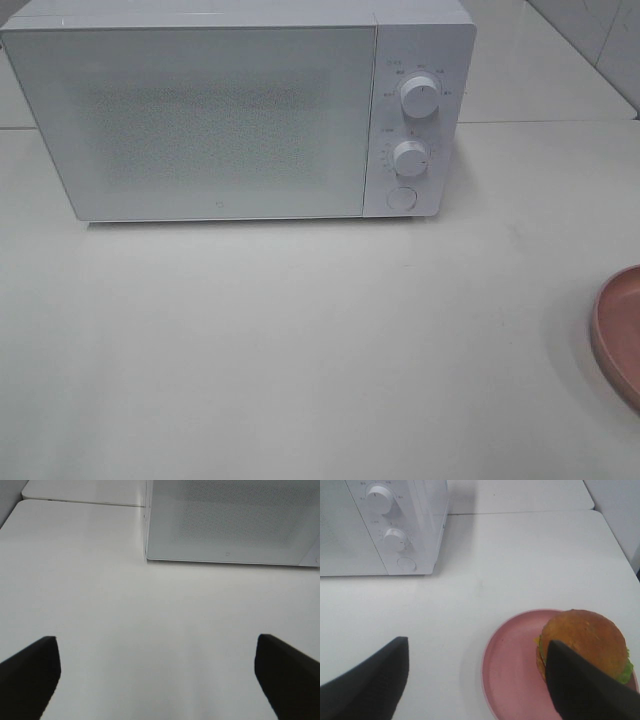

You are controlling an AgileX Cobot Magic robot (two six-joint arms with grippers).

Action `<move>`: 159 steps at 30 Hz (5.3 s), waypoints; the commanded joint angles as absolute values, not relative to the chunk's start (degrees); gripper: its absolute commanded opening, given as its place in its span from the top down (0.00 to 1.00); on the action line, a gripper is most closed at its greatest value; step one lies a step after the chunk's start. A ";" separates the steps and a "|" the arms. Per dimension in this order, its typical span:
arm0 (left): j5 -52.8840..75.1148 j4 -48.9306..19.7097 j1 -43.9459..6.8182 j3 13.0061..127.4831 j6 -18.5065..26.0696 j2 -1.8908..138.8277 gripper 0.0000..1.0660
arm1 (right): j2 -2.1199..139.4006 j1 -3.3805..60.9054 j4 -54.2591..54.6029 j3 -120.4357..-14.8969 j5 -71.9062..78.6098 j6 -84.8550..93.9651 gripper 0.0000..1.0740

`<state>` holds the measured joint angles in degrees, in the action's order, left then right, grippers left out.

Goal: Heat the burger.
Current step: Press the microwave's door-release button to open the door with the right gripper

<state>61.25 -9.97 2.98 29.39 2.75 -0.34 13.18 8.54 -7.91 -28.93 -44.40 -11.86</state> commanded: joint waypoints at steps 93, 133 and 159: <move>60.79 -10.26 2.46 29.39 2.81 -1.20 0.08 | 88.87 52.31 49.22 -16.44 67.84 15.24 0.33; 60.79 -10.26 2.46 29.39 2.81 -1.20 0.08 | 88.87 52.31 50.99 -16.39 56.38 -68.30 1.00; 60.79 -10.26 2.46 29.39 2.75 -1.20 0.08 | 100.96 44.40 43.77 -24.69 52.37 -74.71 1.00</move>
